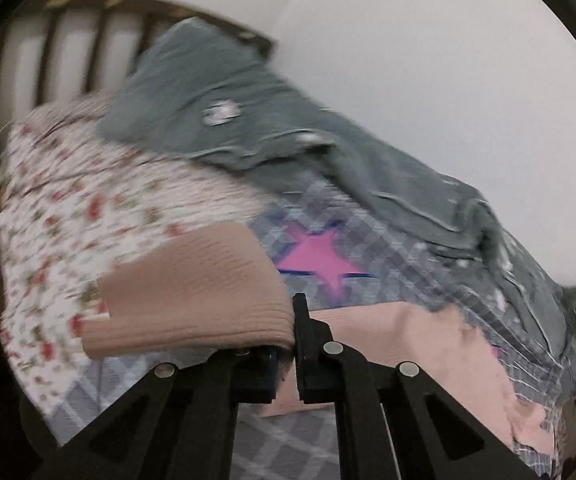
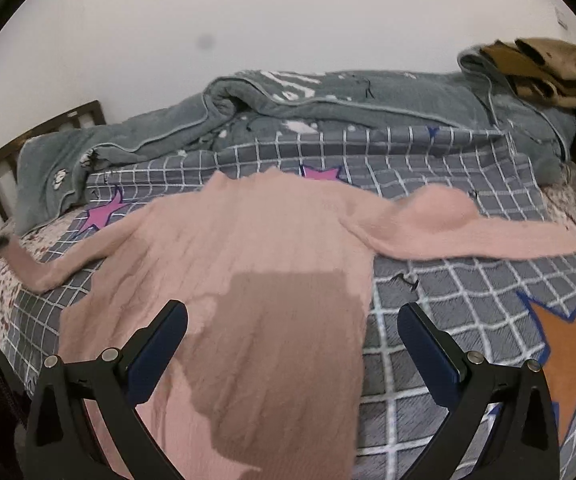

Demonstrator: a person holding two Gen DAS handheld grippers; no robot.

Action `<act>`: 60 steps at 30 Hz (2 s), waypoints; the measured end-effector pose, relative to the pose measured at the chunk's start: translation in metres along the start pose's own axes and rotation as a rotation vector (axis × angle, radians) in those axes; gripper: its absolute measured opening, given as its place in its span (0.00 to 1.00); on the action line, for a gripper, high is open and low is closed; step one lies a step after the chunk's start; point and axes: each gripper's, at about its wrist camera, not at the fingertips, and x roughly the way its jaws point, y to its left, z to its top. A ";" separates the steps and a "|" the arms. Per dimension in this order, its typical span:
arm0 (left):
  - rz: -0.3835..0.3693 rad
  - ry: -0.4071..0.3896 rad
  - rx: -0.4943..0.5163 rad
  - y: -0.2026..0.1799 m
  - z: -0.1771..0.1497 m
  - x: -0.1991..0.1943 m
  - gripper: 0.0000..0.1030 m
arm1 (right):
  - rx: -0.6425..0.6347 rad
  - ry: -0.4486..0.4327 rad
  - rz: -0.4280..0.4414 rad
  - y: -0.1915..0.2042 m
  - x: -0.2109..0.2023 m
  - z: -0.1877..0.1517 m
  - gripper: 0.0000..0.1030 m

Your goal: Fold small clothes

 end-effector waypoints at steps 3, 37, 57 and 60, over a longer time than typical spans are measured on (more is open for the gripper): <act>-0.060 0.011 0.087 -0.061 0.000 0.002 0.07 | -0.036 -0.023 0.001 -0.010 -0.005 0.000 1.00; -0.181 0.279 0.483 -0.305 -0.168 0.057 0.39 | 0.078 0.066 0.039 -0.098 -0.023 -0.041 1.00; -0.105 0.308 0.356 -0.086 -0.197 -0.053 0.77 | 0.016 0.171 0.100 -0.028 -0.051 -0.117 0.68; -0.090 0.348 0.390 -0.069 -0.214 -0.053 0.65 | 0.026 0.191 0.099 -0.031 -0.046 -0.129 0.63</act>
